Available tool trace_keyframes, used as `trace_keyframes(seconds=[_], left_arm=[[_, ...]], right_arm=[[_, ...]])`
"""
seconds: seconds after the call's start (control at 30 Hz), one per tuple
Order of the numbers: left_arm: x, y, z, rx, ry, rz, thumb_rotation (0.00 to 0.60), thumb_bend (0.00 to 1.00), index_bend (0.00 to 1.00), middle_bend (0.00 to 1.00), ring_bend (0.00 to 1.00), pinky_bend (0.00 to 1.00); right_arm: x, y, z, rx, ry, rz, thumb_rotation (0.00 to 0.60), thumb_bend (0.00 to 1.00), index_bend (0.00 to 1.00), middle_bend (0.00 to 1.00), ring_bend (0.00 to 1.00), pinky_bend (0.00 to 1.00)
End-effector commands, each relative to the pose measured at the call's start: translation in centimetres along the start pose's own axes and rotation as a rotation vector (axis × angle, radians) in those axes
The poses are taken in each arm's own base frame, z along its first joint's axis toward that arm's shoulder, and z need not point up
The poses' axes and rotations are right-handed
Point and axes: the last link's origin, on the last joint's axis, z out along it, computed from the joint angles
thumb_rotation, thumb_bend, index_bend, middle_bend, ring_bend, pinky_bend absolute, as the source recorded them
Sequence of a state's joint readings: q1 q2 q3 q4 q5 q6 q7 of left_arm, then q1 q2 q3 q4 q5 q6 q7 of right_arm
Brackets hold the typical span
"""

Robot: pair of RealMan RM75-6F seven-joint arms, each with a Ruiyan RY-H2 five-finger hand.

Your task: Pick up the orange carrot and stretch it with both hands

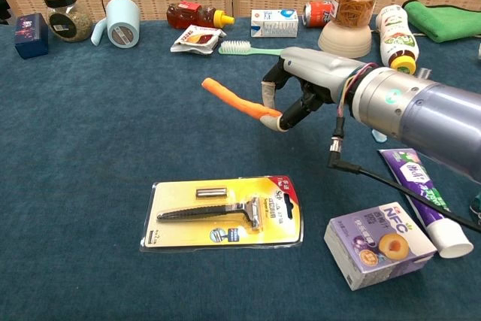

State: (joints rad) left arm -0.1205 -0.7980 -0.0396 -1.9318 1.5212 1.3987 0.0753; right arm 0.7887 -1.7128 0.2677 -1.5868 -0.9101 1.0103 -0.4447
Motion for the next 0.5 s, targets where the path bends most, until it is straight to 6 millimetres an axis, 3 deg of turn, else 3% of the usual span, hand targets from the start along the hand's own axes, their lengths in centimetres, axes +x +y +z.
trace_keyframes(seconds=[0.03, 0.5], left_arm=[[-0.3, 1.4, 1.3, -0.062, -0.015, -0.005, 0.600, 0.42, 0.26, 0.12, 0.12, 0.12], [-1.1, 8.5, 9.1, -0.296, -0.038, -0.036, 0.600, 0.42, 0.34, 0.12, 0.14, 0.12]], right_arm=[[1.2, 0.1, -1.2, 0.008, 0.009, 0.018, 0.600, 0.42, 0.70, 0.38, 0.23, 0.00], [5.1, -1.4, -5.2, 0.071, 0.041, 0.113, 0.600, 0.42, 0.71, 0.39, 0.24, 0.00]])
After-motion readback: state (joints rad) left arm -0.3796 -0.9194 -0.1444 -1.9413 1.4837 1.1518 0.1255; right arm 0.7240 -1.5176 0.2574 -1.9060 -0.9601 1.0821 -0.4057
